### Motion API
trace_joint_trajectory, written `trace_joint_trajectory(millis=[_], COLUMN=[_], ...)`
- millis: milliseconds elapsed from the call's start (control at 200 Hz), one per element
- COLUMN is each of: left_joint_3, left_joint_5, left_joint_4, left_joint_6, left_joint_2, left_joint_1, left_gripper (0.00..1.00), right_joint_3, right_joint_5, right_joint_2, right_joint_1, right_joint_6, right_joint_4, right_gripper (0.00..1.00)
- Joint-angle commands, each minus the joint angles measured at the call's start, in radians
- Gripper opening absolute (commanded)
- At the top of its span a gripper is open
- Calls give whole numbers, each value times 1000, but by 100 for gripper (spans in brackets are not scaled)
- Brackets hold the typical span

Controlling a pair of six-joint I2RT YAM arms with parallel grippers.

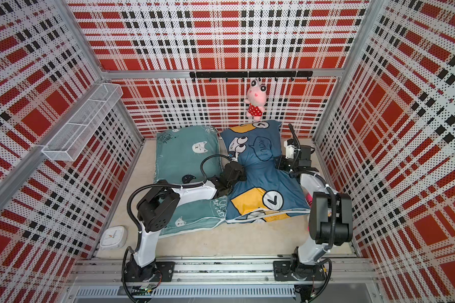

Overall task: Zip up pillowcases
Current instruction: Place the pillowcase at the center of the board.

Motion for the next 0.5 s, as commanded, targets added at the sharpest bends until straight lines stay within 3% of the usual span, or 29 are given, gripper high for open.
trace_joint_trajectory(millis=[0,491], left_joint_3=[21,-200], left_joint_5=[-17,-71], left_joint_4=[83,141], left_joint_6=[-28,-112], left_joint_2=[18,-25], left_joint_1=[6,177], left_gripper=[0,0], right_joint_3=[32,23], right_joint_5=[-113,-71], right_joint_2=[28,132], right_joint_1=[41,211], right_joint_6=[4,75], right_joint_4=[128,155], right_gripper=[0,0])
